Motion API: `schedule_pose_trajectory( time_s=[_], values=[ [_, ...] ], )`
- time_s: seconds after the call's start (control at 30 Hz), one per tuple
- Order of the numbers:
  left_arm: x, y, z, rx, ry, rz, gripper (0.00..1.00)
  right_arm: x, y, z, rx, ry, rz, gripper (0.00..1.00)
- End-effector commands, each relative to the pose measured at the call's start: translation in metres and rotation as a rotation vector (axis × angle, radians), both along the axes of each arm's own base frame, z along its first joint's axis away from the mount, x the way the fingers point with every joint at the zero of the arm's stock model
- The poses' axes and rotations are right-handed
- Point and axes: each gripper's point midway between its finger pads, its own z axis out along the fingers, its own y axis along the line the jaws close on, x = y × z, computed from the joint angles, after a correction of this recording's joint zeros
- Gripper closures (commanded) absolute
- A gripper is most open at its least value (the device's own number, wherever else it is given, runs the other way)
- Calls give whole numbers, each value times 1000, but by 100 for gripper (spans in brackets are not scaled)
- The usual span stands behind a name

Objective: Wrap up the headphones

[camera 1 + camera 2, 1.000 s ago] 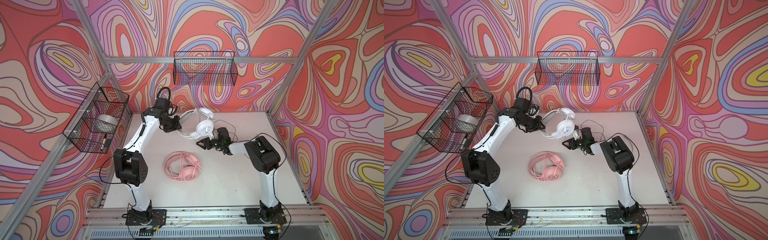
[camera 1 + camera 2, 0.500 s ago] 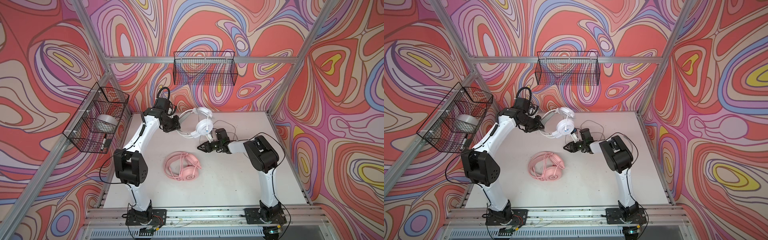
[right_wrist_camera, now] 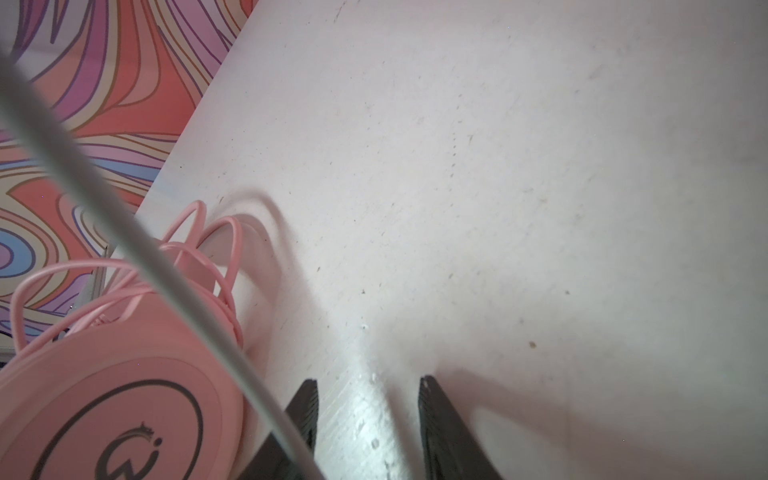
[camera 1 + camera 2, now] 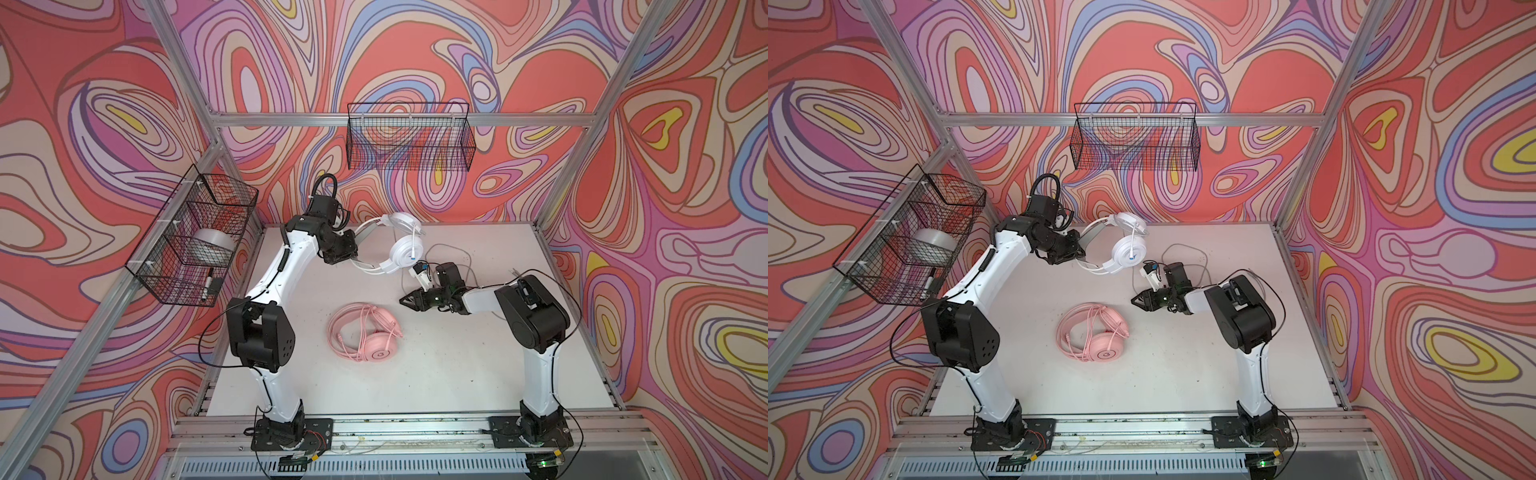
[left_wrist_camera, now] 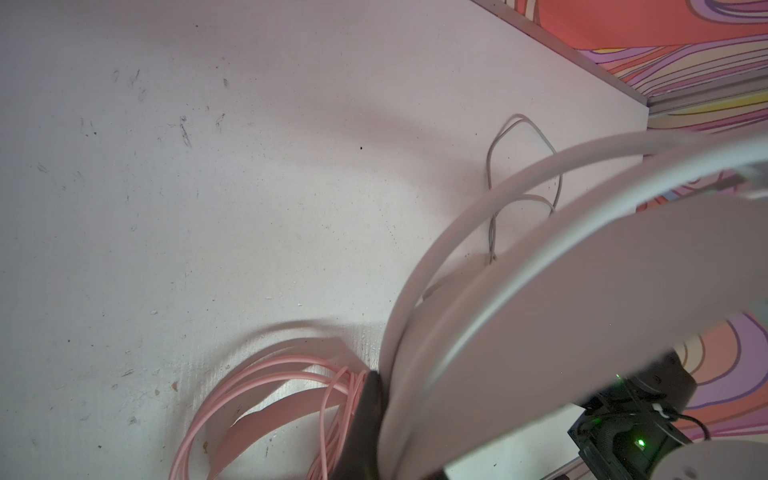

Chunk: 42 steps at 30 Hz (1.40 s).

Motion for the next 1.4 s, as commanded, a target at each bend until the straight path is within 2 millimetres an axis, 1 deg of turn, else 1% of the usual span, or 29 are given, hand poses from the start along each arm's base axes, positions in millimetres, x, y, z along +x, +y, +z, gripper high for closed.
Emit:
schedule_pose_trajectory(
  time_s=[0.0,0.17,0.4,0.5,0.57,0.7,0.77,0.8,0.97,1.23,1.37],
  values=[
    [8,1,26,-40,-71,22,100,-6,-18,-15,-65,49,-48,55],
    [10,6,24,-40,-70,42,100,-11,-22,-17,-94,57,-33,56],
    [11,7,25,-46,-73,47,100,-18,-22,-24,-96,81,-8,62],
    [12,7,21,-43,-66,48,100,-20,-22,-24,-100,85,2,69],
    [12,9,18,-32,-58,54,100,-21,-23,-21,-102,77,8,73],
    [12,15,6,-6,-37,85,100,-26,-25,-4,-101,39,18,87],
    [13,17,0,3,-25,99,100,-30,-28,8,-107,18,19,97],
    [13,18,-3,8,-21,106,100,-33,-29,13,-108,7,19,99],
    [14,24,-16,39,0,139,100,-49,-37,47,-130,-70,19,100],
    [13,29,-31,54,34,178,100,-80,-31,73,-251,-138,99,100],
    [13,33,-37,78,44,195,100,-91,-31,87,-267,-163,116,100]
  ],
)
